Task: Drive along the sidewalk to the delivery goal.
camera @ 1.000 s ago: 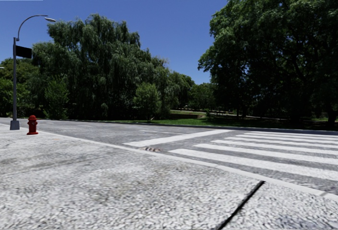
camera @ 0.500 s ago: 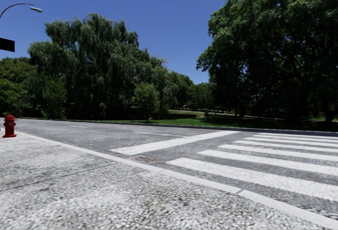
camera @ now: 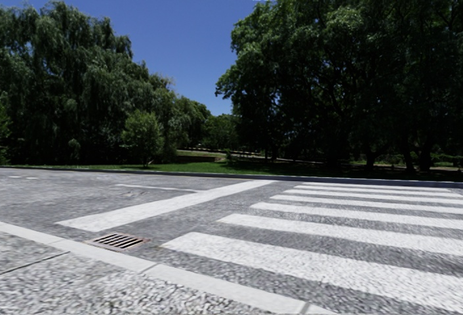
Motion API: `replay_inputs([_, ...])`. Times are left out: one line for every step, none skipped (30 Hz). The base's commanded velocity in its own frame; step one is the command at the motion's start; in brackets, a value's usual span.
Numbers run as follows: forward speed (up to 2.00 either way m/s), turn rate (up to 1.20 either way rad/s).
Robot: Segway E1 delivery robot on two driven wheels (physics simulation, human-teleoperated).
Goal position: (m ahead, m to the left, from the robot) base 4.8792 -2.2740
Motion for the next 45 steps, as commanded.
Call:
replay_inputs([1.39, -0.66])
replay_inputs([1.39, -0.66])
replay_inputs([1.39, -0.66])
replay_inputs([1.39, -0.66])
replay_inputs([1.39, -0.66])
replay_inputs([1.39, -0.66])
replay_inputs([1.39, -0.66])
replay_inputs([1.39, -0.66])
replay_inputs([1.39, -0.66])
replay_inputs([1.39, -0.66])
replay_inputs([1.39, -0.66])
replay_inputs([1.39, -0.66])
replay_inputs([1.39, -0.66])
replay_inputs([1.39, -0.66])
replay_inputs([1.39, -0.66])
replay_inputs([1.39, -0.65])
replay_inputs([1.39, -0.64])
replay_inputs([1.39, -0.63])
replay_inputs([1.39, -0.63])
replay_inputs([1.39, -0.63])
replay_inputs([1.39, -0.63])
replay_inputs([1.39, -0.63])
replay_inputs([1.39, -0.63])
replay_inputs([1.39, -0.63])
replay_inputs([1.39, -0.63])
replay_inputs([1.39, -0.63])
replay_inputs([1.39, -0.63])
replay_inputs([1.39, -0.60])
replay_inputs([1.39, -0.47])
replay_inputs([1.39, -0.05])
replay_inputs([1.39, -0.05])
replay_inputs([1.39, 0.00])
replay_inputs([1.39, 0.00])
replay_inputs([1.39, 0.00])
replay_inputs([1.39, 0.00])
replay_inputs([1.39, 0.00])
replay_inputs([1.39, 0.00])
replay_inputs([1.39, 0.00])
replay_inputs([1.39, 0.00])
replay_inputs([1.39, 0.00])
replay_inputs([1.39, 0.00])
replay_inputs([1.39, 0.00])
replay_inputs([1.39, 0.00])
replay_inputs([1.39, 0.00])
replay_inputs([1.39, 0.00])
